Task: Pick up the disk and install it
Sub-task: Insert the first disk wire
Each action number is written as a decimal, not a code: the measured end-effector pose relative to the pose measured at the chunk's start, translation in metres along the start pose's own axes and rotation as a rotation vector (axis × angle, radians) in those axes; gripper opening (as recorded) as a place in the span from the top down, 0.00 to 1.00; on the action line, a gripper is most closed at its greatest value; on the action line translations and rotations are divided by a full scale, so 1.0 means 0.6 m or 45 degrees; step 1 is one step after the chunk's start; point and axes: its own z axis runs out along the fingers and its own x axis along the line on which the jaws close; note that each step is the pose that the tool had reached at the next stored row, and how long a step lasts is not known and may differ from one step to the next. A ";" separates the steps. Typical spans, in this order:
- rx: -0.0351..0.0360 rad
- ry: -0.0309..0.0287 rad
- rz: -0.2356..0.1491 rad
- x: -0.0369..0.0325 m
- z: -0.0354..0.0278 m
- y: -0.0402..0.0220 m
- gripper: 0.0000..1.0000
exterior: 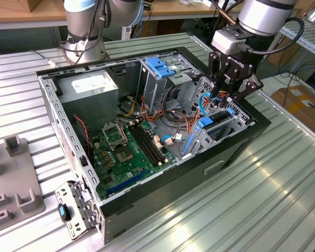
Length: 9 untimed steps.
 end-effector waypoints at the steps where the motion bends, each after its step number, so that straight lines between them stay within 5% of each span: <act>1: 0.0000 0.0001 0.000 0.000 0.000 0.000 0.58; 9: 0.0000 0.0003 0.000 0.000 0.002 0.000 0.58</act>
